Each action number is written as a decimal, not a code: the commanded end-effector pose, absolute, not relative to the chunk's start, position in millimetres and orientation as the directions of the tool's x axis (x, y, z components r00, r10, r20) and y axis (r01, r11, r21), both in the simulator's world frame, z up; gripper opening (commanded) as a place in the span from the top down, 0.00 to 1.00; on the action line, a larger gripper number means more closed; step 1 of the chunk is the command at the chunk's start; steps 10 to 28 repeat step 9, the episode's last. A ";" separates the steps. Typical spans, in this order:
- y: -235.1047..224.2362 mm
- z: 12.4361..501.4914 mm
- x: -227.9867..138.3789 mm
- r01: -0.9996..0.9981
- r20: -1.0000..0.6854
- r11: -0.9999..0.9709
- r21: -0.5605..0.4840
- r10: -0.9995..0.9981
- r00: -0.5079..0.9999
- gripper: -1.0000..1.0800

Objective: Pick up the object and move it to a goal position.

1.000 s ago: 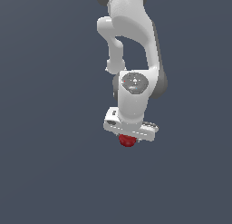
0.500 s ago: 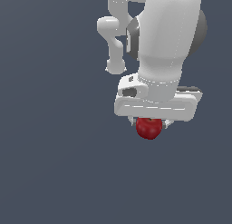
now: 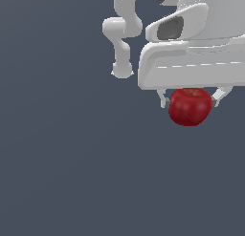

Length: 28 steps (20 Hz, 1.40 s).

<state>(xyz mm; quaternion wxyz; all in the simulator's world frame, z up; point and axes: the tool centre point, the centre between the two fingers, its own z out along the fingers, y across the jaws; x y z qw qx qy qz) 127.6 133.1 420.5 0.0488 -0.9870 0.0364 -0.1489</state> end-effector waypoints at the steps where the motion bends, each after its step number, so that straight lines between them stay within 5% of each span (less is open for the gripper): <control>1: 137.3 437.8 127.9 -0.044 0.304 -0.993 -0.110 -0.076 0.950 1.00; 28: 142.1 454.9 128.6 -0.031 0.317 -0.993 -0.113 -0.066 0.946 1.00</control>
